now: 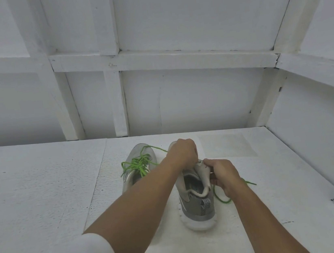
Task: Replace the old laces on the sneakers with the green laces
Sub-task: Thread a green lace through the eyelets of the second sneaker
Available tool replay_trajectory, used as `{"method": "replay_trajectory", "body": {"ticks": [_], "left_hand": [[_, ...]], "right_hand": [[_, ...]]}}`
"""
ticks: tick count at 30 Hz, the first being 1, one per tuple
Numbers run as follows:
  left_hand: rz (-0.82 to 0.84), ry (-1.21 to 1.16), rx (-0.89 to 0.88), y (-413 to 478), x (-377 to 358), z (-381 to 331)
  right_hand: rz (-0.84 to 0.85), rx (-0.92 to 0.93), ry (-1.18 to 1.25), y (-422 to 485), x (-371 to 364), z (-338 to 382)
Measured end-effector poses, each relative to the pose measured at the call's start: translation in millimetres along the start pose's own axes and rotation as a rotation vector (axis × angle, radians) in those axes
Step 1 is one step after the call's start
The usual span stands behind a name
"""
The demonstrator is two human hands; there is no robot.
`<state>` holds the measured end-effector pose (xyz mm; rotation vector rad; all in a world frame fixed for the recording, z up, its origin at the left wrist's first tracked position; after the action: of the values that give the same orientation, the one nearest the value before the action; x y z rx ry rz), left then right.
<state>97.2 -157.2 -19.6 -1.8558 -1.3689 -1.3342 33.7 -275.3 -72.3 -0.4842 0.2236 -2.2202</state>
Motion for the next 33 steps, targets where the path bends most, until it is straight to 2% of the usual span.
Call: {"method": "replay_trajectory", "body": {"ticks": [8,16,21,24,29,33], "left_hand": [[-0.030,0.088,-0.031,-4.2,-5.5,-9.5],[-0.104,0.263,-0.093,-16.7,-7.0,-23.1],[-0.104,0.219,-0.041,-23.1,-9.6,-18.9],[-0.202,0.114,-0.006,-31.4,-3.2,-12.1],[-0.429,-0.226,0.110,-67.0,3.5,-1.8],[-0.631,-0.299,0.201,-89.6,-6.9,3.6]], "right_hand": [[0.033,0.027,-0.063,-5.6,0.8,4.6],[0.183,0.126,-0.155,-10.6,10.6,15.7],[0.199,0.173,-0.226,-12.5,13.7,27.0],[0.223,0.239,-0.287,-12.8,12.7,28.9],[0.182,0.290,-0.248,-11.5,8.8,31.0],[0.178,0.329,-0.259,-9.1,8.1,32.6]]}}
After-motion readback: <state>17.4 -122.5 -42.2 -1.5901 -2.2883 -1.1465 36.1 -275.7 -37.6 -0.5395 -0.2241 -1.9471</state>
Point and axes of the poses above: each hand's wrist, its own y-axis towards the middle knuckle, its own x-axis out of the back of the hand, z = x × y, the point moved 2 cm from there along y, towards the middle knuckle, and after that the axes turned 12 degrees about -z, right-handed, at the moved point
